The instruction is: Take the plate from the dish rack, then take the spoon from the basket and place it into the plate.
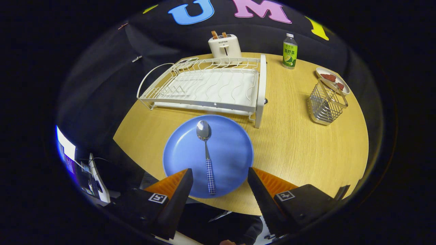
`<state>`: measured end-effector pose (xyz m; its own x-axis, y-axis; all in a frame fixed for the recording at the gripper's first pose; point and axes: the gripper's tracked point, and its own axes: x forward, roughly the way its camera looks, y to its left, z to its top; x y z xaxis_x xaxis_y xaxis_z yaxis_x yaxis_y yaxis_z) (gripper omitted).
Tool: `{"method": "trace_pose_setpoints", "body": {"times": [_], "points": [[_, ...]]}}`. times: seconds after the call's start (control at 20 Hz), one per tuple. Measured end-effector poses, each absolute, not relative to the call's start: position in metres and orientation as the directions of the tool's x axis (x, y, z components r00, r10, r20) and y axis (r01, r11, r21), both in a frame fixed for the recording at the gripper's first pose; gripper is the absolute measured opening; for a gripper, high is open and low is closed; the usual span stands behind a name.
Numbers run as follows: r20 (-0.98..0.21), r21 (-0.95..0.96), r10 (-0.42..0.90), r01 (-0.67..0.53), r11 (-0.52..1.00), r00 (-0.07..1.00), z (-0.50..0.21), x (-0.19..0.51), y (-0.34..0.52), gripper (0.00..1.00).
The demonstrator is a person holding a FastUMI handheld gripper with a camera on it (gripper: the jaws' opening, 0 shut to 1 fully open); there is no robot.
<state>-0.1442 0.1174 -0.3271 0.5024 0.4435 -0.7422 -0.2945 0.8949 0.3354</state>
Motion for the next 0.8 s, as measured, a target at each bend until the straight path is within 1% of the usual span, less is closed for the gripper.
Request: {"method": "trace_pose_setpoints", "body": {"times": [0.2,0.45,0.6,0.8], "points": [[-0.679,0.291,0.402,-0.278,0.916,0.614,-0.291,-0.118,0.096,0.99],[-0.544,0.206,0.324,-0.251,0.946,0.774,-0.220,-0.071,0.060,0.99],[-0.453,0.170,0.291,-0.239,0.956,0.843,-0.172,-0.049,0.039,0.99],[-0.337,0.140,0.259,-0.224,0.964,0.905,-0.113,-0.032,0.014,0.99]]}}
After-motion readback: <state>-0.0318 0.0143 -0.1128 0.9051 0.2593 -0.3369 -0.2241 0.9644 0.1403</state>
